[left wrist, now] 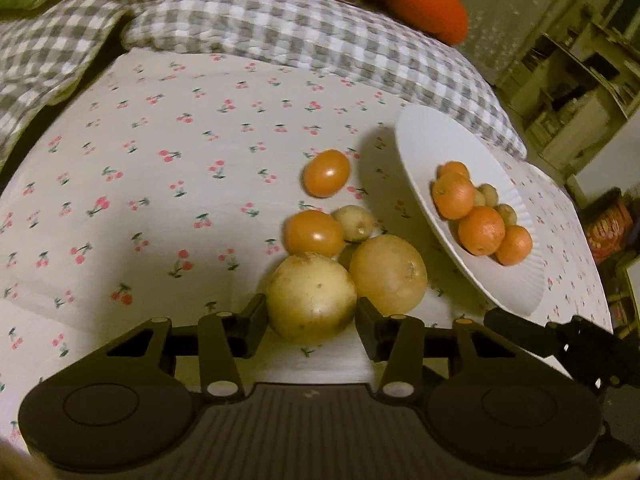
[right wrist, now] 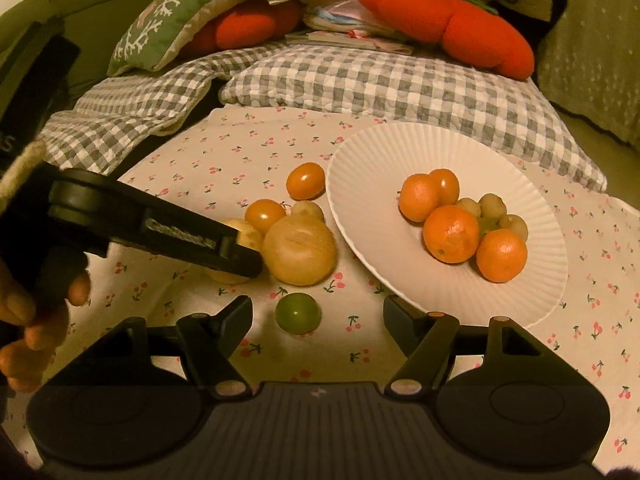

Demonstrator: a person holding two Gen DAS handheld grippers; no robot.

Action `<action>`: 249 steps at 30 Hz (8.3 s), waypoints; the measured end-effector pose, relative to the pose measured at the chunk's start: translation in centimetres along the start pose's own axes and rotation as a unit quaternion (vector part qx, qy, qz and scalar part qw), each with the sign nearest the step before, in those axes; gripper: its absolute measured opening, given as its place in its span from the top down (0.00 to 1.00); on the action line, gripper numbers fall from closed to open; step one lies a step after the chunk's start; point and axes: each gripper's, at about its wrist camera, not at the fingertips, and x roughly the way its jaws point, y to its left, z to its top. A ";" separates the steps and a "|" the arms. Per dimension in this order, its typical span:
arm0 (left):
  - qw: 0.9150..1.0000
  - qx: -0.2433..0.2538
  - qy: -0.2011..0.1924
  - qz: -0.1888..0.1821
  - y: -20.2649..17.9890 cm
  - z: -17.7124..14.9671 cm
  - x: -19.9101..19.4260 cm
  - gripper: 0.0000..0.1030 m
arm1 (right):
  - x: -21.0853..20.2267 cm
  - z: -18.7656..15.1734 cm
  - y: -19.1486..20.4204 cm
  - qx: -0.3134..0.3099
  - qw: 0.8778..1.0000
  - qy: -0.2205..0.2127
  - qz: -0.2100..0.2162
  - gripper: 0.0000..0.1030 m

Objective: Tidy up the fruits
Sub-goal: 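Move both open grippers back toward the pile, right toward the green lime, then close the left gripper on a large pale yellow fruit while the right grasps another, then carry both pale yellow fruits over the white plate, then open both grippers to drop the pale yellow fruits into the plate, then move both open grippers back toward the orange tomatoes and green lime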

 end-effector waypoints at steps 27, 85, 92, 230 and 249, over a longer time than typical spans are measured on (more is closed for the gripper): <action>0.997 -0.015 -0.016 0.067 1.4 0.0 -2.1 0.62 | 3.0 0.8 2.0 0.001 0.998 -0.058 0.013 0.32; 0.996 -0.025 -0.054 0.064 1.8 0.6 -4.5 0.62 | 2.4 0.5 5.5 -0.122 0.985 -0.101 -0.066 0.69; 0.996 -0.022 -0.060 0.064 1.7 0.7 -4.8 0.62 | 1.7 0.9 4.9 -0.079 0.992 -0.093 -0.028 0.69; 0.976 0.104 -0.137 0.130 -5.1 0.5 -5.4 0.08 | -7.1 2.9 -4.3 0.080 0.990 -0.116 0.023 0.00; 0.991 0.034 -0.060 0.118 -0.9 2.2 -1.5 0.08 | -2.2 0.6 1.1 -0.033 0.999 -0.027 0.032 0.12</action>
